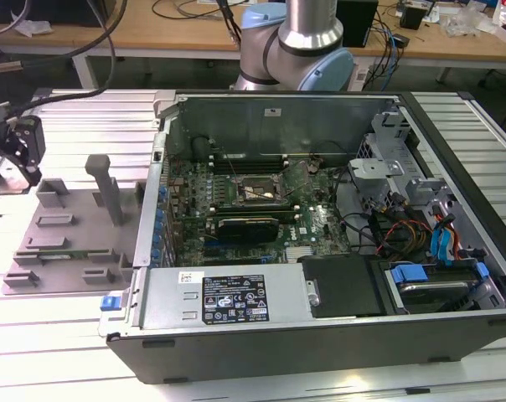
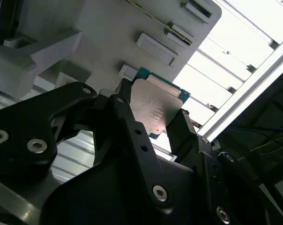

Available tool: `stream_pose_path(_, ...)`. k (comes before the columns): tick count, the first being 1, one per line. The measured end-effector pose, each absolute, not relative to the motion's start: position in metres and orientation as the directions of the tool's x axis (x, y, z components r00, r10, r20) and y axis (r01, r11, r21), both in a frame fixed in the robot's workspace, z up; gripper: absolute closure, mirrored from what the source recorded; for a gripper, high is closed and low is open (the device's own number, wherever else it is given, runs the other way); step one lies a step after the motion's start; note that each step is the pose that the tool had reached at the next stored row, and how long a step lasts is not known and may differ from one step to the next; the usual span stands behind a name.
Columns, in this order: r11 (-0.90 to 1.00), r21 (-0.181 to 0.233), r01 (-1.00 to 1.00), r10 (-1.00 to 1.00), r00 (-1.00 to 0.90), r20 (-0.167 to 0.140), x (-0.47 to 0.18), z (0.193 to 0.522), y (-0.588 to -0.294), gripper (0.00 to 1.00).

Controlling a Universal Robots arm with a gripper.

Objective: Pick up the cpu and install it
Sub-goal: 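Pick up the cpu and move it towards the insertion slot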

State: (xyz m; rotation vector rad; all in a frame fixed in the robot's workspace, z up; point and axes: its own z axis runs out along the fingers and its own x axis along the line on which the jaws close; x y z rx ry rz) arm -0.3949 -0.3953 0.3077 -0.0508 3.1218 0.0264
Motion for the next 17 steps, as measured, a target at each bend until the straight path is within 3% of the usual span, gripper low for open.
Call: stream_pose_path(17, 0.999, 0.017, -0.033, -0.032, -0.999, -0.020, -0.395, 0.354, -0.395, 0.45)
